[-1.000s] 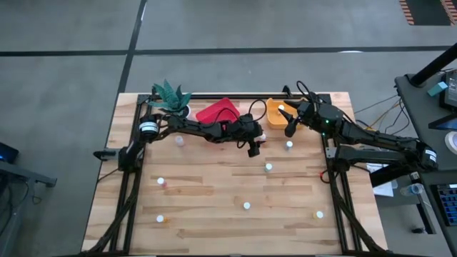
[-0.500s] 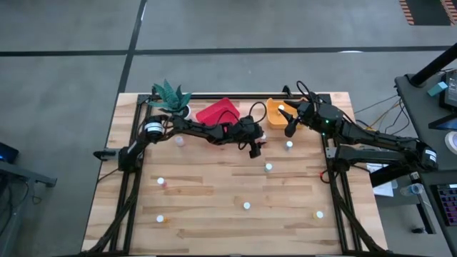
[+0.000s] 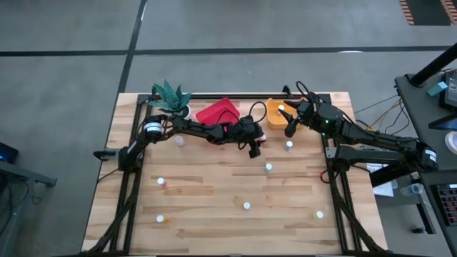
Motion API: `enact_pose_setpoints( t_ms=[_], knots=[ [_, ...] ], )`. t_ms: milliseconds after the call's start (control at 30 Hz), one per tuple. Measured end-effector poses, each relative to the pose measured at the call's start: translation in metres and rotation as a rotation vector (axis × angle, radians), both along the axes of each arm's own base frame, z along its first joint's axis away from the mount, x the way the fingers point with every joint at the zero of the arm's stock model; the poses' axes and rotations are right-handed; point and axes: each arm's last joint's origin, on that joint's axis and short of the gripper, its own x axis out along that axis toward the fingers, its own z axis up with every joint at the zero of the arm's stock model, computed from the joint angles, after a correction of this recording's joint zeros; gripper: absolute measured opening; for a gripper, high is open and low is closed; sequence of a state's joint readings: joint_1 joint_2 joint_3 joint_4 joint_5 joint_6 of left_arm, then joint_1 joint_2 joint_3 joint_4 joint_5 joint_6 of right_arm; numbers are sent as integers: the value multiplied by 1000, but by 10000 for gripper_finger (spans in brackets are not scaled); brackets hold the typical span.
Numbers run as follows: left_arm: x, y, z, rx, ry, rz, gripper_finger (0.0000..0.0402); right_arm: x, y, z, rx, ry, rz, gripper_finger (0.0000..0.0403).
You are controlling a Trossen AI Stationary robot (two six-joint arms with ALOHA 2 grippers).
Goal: Pick and place medicine bottles into bin by pill shape (circle, oval)
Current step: Put the red tablet bottle into the pink bin
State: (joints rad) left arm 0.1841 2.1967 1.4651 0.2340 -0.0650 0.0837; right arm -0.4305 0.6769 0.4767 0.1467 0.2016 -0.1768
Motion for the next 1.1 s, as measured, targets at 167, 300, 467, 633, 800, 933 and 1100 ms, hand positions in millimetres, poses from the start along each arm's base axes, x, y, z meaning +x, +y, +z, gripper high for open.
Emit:
enact_pose_setpoints(
  t_ms=[167,300,467,633,800,933,1100],
  knots=[
    [0,0,0,0,0,0,107,0,0,0,-1,1,0,178],
    [-1,0,2,-1,3,0,100,0,0,0,-1,2,0,178],
    [-9,0,25,32,30,54,99,0,0,-1,2,18,1,178],
    [-30,1,63,58,46,100,98,0,0,-2,2,18,1,178],
    [-63,6,88,112,31,176,97,0,0,-2,8,16,0,178],
    [-99,14,97,111,11,324,97,0,0,-2,10,20,1,178],
    [-143,18,90,108,13,571,97,1,-1,-3,12,23,0,178]
  ],
)
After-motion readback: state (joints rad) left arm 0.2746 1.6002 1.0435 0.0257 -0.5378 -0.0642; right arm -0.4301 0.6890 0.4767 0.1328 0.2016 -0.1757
